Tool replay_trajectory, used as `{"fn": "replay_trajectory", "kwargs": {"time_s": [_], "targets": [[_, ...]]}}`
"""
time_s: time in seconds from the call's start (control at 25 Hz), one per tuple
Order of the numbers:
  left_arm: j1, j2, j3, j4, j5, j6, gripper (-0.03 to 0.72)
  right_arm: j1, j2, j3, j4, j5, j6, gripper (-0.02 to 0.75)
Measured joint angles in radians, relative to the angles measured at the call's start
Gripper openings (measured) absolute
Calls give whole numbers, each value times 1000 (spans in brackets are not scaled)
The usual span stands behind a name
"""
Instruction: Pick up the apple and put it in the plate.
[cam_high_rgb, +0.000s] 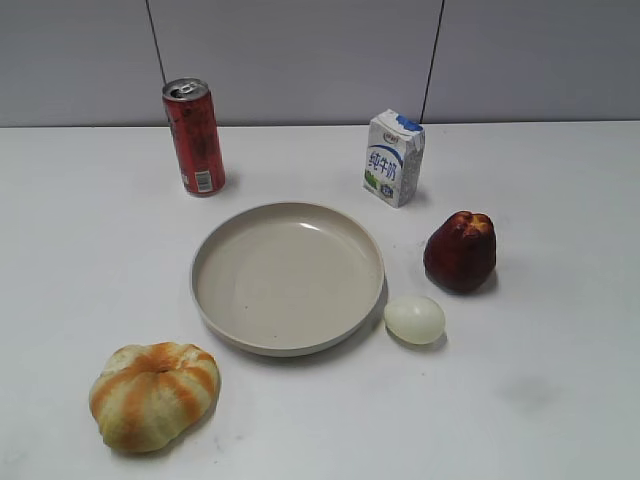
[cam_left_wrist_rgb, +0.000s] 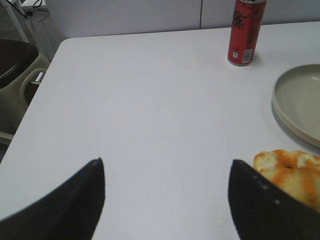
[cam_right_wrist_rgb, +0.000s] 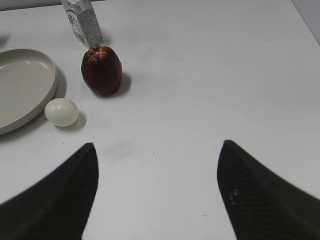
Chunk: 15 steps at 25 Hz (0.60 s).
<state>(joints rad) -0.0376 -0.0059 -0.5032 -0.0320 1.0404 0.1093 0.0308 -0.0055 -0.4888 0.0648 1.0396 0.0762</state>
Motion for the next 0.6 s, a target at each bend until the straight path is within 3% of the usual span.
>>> {"fn": "replay_trajectory", "kwargs": {"time_s": [0.6], "targets": [[0,0,0,0,0,0,585,0,0,0,0,0,0,592]]}}
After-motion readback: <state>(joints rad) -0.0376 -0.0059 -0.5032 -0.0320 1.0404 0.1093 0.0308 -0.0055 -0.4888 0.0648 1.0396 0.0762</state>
